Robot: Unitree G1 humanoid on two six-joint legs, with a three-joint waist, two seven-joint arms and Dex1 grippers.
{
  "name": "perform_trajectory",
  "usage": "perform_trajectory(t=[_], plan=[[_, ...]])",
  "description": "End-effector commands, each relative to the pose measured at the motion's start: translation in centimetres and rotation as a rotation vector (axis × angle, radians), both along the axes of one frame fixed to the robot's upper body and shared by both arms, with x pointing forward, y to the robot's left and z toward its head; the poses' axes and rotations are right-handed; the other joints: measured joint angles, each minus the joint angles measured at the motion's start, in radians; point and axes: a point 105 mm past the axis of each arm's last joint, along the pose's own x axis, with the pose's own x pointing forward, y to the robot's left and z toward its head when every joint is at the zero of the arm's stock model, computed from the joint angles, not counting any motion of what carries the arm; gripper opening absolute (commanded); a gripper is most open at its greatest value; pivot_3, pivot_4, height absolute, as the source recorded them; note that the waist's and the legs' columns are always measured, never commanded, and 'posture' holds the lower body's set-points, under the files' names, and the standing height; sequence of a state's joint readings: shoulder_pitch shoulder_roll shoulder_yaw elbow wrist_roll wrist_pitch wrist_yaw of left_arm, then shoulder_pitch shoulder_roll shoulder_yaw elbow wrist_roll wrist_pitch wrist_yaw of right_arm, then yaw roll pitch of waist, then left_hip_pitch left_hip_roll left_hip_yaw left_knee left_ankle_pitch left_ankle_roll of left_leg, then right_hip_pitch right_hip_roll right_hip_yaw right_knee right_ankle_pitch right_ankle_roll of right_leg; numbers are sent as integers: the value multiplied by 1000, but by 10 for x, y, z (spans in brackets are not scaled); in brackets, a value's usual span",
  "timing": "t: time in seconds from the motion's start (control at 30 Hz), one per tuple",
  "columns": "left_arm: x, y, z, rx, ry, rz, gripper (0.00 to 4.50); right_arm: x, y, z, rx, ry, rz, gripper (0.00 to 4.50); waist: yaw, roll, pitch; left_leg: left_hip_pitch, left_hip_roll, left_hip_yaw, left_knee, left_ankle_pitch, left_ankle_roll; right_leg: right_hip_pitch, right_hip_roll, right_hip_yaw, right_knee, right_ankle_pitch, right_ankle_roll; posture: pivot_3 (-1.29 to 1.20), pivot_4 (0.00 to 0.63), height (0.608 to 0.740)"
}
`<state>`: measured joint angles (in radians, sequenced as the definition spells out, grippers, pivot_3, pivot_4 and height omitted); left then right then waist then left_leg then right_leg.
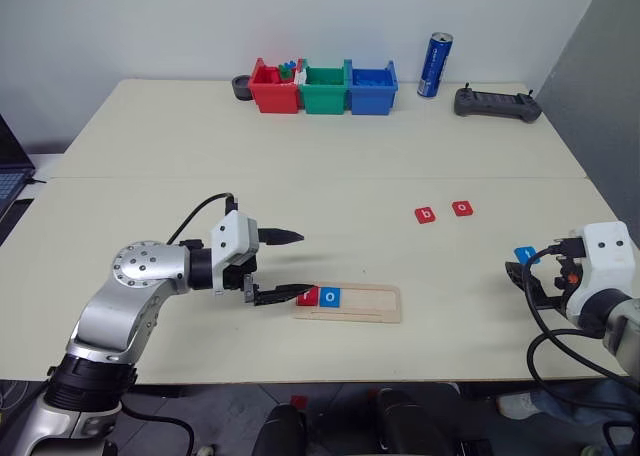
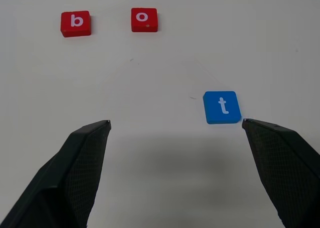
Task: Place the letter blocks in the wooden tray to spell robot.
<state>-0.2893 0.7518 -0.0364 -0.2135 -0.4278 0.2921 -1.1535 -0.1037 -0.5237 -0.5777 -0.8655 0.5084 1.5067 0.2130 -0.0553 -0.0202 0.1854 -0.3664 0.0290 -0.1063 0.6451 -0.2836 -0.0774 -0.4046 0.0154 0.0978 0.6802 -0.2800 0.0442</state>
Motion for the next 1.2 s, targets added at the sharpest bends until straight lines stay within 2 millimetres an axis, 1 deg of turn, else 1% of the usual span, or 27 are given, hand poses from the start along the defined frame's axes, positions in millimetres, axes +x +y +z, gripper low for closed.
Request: perform_trajectory(t=[0.03,0.3,0.43,0.5,0.6,0.73,0.83,0.93,1.07,1.2], plan=[[1,-1,6,-2,-38,-13,4462,-1,-2,11,-9,-50,-20,4500,0,0,0,0,0,0,0,0,0,0,0,0,0,0,0,0,150,740],[3,0,8,-18,-41,-4,4462,5,1,14,-41,-70,15,4500,0,0,0,0,0,0,0,0,0,0,0,0,0,0,0,0,150,740],[1,1,3,-9,-22,-8,4462,12,10,20,-89,-115,111,4500,-1,0,0,0,0,0,0,0,0,0,0,0,0,0,0,0,150,740],[0,1,2,-8,-18,-9,4462,15,22,19,-85,-122,193,4500,-1,0,0,0,0,0,0,0,0,0,0,0,0,0,0,0,150,740],[-1,3,3,-12,-3,-8,4462,29,55,15,-71,-137,354,4500,-5,0,0,0,0,0,0,0,0,0,0,0,0,0,0,0,150,740],[-2,8,2,7,7,4,4462,55,74,6,-54,-170,380,4500,-6,0,0,0,0,0,0,0,0,0,0,0,0,0,0,0,150,740],[-7,14,1,29,24,7,4462,70,83,-4,-57,-182,394,4500,-5,0,0,0,0,0,0,0,0,-1,0,0,0,0,0,0,150,740],[-15,22,-5,85,50,-6,4462,86,89,-13,-89,-180,410,4500,-5,0,1,-1,0,0,0,0,0,-1,0,0,-1,2,-3,0,150,740],[-14,29,-8,103,58,6,4462,106,92,-18,-58,-197,391,4500,-5,1,1,-1,0,0,-1,0,0,-2,0,0,0,2,-3,0,150,740],[-14,29,-5,112,51,-5,4462,125,98,-25,-22,-192,383,4500,-5,1,1,-1,0,0,-1,0,0,-2,0,0,0,2,-5,0,150,740]])
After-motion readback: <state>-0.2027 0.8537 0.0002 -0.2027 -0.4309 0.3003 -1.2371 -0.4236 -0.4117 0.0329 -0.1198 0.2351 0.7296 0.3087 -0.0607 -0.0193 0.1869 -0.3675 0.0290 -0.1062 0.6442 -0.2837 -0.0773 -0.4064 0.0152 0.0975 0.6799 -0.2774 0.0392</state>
